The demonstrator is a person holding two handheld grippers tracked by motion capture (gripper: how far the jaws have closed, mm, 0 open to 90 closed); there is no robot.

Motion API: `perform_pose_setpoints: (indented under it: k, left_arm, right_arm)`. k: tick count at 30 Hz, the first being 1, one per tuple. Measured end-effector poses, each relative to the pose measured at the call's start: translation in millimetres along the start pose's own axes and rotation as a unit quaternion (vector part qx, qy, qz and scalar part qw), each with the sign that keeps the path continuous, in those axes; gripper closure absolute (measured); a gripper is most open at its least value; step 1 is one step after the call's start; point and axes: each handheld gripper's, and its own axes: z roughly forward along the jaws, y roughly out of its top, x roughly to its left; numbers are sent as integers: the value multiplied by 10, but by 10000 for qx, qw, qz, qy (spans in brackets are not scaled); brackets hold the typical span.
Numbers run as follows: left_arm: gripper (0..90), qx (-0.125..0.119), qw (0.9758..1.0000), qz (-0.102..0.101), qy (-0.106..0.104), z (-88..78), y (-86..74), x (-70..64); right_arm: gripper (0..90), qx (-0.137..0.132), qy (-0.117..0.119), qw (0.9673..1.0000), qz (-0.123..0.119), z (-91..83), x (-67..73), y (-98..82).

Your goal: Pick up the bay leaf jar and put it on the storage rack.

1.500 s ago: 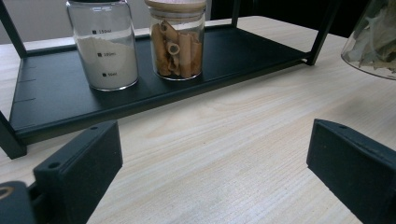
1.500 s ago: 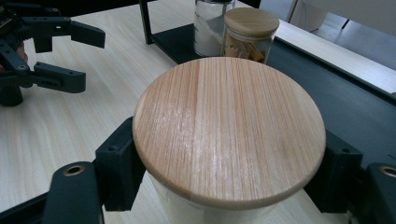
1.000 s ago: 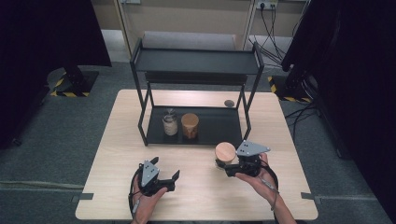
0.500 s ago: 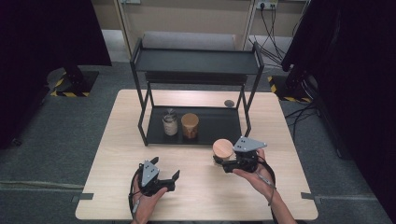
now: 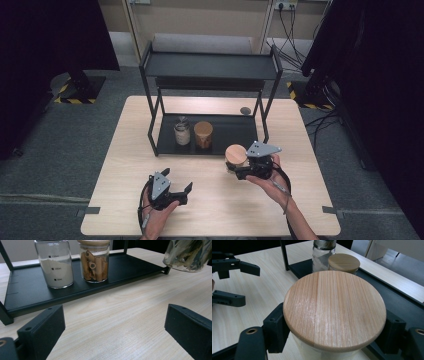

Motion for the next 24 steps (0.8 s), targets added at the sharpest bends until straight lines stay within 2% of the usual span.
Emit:
perform_pose_setpoints:
  k: [24]
  left_arm:
    - [26,-10,10000,0,-3,-1,-3,0]
  right_arm:
    - [261,-9,-102,9999,75,151,-106,90]
